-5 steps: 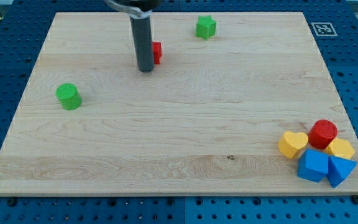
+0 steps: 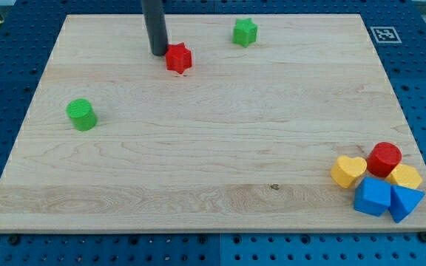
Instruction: Place the red star to the bottom left of the green star
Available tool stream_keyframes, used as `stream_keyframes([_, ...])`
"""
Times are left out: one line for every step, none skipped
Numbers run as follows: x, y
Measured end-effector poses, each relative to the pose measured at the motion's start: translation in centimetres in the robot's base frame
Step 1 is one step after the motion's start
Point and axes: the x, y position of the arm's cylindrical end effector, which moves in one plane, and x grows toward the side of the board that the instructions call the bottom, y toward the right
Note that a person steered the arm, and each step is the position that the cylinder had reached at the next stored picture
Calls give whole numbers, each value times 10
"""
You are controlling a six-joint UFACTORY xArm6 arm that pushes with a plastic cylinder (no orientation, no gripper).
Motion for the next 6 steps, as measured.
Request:
stream_keyframes([13,10])
stream_keyframes([9,21])
stream_keyframes([-17,38])
stream_keyframes([6,61])
stream_keyframes([36,63])
stream_keyframes([55,59])
